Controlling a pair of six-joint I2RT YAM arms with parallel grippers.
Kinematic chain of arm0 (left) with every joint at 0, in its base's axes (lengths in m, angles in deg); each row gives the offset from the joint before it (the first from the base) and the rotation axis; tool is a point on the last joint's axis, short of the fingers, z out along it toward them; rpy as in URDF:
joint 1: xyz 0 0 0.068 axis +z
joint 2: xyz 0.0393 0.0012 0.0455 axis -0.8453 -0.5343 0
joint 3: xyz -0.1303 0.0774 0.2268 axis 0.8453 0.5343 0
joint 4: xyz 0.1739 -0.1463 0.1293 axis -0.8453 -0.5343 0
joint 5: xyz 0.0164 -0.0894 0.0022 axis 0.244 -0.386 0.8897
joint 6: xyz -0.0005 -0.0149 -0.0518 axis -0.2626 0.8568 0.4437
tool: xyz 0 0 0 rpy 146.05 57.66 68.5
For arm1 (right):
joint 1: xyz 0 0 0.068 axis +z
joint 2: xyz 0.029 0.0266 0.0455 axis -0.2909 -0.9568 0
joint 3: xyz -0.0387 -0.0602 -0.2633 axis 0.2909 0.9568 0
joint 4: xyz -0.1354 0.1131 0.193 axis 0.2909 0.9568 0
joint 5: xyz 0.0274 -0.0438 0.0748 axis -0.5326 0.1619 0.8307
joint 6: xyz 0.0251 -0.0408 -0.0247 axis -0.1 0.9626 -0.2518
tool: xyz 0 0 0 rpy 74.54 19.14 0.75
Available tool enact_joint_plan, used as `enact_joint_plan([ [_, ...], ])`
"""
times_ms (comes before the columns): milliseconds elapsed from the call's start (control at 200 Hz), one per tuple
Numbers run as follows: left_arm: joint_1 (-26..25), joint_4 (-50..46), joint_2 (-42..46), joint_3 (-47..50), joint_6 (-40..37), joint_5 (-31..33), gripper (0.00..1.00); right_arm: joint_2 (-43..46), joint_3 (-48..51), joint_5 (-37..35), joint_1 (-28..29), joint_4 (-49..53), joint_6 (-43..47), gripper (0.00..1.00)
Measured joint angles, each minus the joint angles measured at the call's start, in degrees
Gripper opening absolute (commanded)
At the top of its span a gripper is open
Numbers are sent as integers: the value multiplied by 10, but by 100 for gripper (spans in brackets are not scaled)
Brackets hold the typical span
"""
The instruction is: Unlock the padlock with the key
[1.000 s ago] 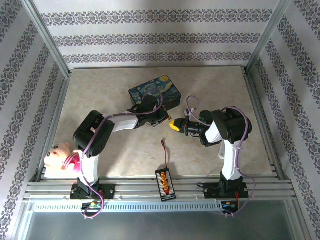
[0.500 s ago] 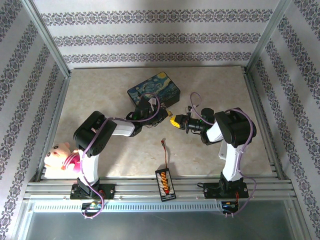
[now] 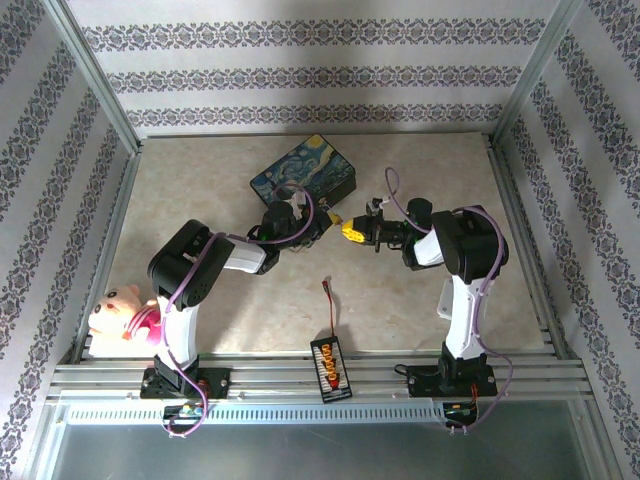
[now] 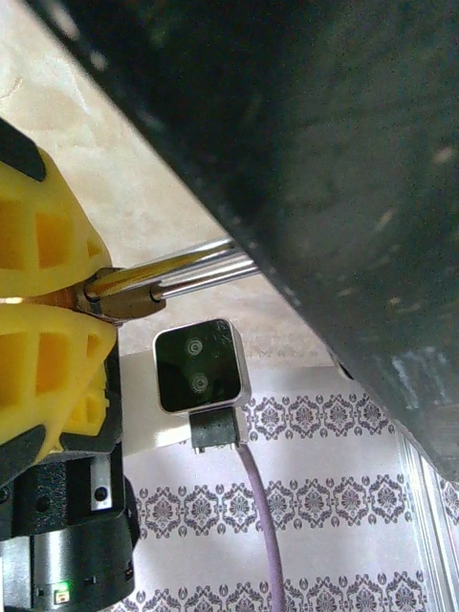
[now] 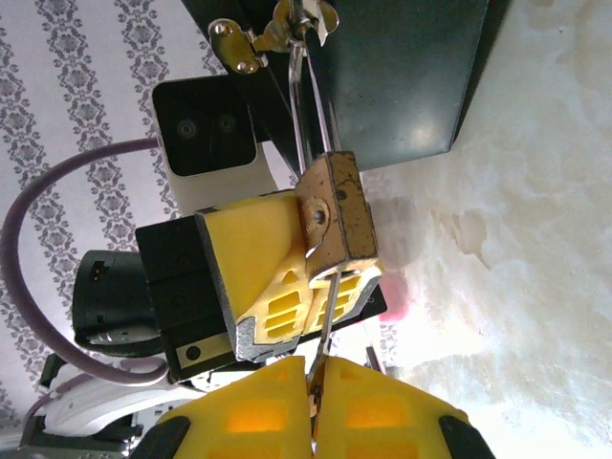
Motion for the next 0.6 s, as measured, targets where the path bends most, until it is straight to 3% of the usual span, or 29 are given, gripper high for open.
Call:
enact_joint_plan([
  [360, 7, 42, -12, 3, 20, -9, 0, -26, -24, 20, -4, -18, -28, 0],
  [600, 8, 69, -19, 3, 40, -11, 0, -30, -8, -9, -5, -37, -21, 0],
])
